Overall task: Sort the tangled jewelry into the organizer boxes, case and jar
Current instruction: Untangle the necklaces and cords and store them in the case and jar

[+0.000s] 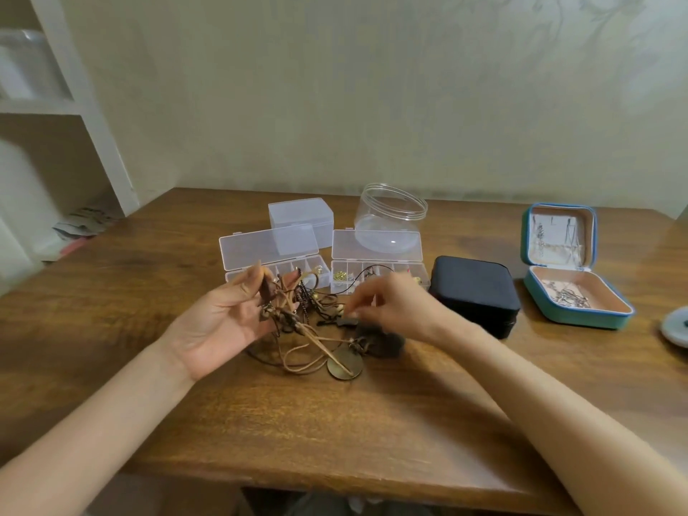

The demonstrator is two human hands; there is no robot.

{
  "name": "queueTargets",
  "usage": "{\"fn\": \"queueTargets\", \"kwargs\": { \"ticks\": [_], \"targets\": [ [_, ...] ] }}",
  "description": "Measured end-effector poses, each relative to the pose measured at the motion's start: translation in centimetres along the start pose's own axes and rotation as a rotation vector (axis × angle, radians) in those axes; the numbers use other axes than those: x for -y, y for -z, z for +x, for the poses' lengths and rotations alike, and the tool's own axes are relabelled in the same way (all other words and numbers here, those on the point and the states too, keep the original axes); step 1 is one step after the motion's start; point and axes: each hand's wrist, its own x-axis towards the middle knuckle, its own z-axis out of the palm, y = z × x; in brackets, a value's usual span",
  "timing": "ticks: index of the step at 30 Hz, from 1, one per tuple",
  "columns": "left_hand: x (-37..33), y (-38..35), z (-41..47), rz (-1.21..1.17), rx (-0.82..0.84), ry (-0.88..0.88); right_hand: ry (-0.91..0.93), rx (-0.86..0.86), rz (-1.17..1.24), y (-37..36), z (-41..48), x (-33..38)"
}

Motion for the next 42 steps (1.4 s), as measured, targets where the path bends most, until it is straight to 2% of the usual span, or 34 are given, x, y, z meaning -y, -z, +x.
{"fn": "queueTargets", "kwargs": {
  "ticks": [4,8,13,17,20,24,27,29,32,36,42],
  "targets": [
    [0.0,0.5,-0.3,-0.008,-0.032,0.024,0.013,-0.036,-0.288,-1.6,0.6,0.8],
    [0.0,0.1,-0.8,0.08,-0.084,0.028,0.019,-0.051,-0.331,-1.4,0.9,1.2],
    [0.4,0.3,-1.0,0.152,-0.15,0.047,0.074,-0.035,-0.528,-1.7,1.5,1.6],
    [0.7,1.1,-1.1,0.446,-0.207,0.016,0.068,-0.012,-0.491,-1.7,1.8,1.5],
    [0.5,1.4,-1.4,0.648,-0.245,-0.03,0.128,-0.025,-0.586,-1.7,2.0,1.6],
    [0.5,1.2,-1.5,0.896,-0.32,-0.173,0.267,-0.052,-0.782,-2.1,2.0,1.7],
    [1.0,1.7,-1.0,1.163,-0.375,-0.285,0.291,-0.076,-0.783,-2.0,2.0,1.4],
    [1.2,1.7,-0.6,1.296,-0.416,-0.412,0.251,-0.075,-0.714,-1.5,2.0,1.1],
    [1.1,0.1,0.0,1.301,-0.284,-0.538,0.152,-0.067,-0.38,0.3,1.7,1.2],
    [0.7,-3.2,1.7,1.318,-0.056,-0.418,0.136,-0.019,0.198,3.5,1.2,2.5],
    [-0.9,-5.5,4.0,1.039,0.181,-0.336,0.201,-0.218,0.872,5.4,1.6,2.8]
  ]
}}
